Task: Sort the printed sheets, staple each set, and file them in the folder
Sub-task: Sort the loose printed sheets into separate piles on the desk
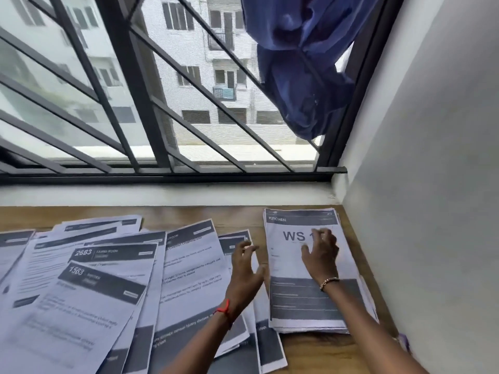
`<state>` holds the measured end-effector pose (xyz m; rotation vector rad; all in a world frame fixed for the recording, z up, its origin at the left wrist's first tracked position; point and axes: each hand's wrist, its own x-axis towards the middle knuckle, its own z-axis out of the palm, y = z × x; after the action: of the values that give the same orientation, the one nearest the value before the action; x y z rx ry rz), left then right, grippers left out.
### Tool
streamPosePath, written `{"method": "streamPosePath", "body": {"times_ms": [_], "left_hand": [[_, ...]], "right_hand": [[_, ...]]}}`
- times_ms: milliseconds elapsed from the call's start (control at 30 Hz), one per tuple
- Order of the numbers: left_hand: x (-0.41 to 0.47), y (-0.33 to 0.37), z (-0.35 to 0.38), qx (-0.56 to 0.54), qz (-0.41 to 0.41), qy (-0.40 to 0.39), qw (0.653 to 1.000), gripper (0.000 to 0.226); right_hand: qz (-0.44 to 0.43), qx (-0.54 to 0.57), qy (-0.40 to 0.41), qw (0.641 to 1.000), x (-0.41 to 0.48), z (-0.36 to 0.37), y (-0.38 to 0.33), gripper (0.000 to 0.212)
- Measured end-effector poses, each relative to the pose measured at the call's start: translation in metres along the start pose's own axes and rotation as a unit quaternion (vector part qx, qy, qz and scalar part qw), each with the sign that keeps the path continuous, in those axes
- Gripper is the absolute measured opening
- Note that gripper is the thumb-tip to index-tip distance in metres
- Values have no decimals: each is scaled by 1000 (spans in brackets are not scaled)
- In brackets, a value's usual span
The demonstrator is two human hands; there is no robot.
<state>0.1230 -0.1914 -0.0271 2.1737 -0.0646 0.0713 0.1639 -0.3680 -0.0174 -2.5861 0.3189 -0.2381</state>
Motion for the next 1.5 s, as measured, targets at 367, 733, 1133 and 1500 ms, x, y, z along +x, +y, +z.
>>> {"method": "streamPosePath", "body": {"times_ms": [367,733,1133,1500], "left_hand": [[-77,-109,-133,76,-52,88,992,36],[-107,-182,-272,215,-267,122,932,63],[-118,-233,-333,128,-277,109,946,22],[-86,-230,-323,105,-283,72,951,45]], "right_hand": [[-152,77,-217,961,-102,71,-124,23],[-84,113,-310,940,-189,122,-231,26],[120,123,-262,949,-228,149,-289,64],[117,111,-162,974,-199,153,-279,35]]}}
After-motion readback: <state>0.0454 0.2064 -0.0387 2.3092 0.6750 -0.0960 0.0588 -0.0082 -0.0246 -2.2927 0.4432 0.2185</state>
